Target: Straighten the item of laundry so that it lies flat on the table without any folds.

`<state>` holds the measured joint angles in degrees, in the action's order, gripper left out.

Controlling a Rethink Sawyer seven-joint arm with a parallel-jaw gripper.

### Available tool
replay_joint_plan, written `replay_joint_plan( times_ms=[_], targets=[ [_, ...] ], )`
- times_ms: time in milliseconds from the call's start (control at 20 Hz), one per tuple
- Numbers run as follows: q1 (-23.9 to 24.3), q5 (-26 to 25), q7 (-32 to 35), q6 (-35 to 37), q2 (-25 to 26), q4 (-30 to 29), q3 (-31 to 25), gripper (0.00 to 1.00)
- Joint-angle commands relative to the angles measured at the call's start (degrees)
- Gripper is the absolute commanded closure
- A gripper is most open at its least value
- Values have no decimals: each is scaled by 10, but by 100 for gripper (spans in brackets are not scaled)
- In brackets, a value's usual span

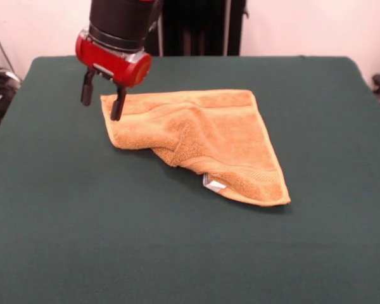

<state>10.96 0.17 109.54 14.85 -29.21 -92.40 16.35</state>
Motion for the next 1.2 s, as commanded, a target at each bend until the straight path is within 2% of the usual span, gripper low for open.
replay_joint_plan(
  times_ms=[50,600,1200],
  targets=[
    [7,-30,0,49,61,18,-87,0],
    [7,-14,34,25,72,22,-95,0],
    [13,0,44,39,51,26,-105,0]
  ],
)
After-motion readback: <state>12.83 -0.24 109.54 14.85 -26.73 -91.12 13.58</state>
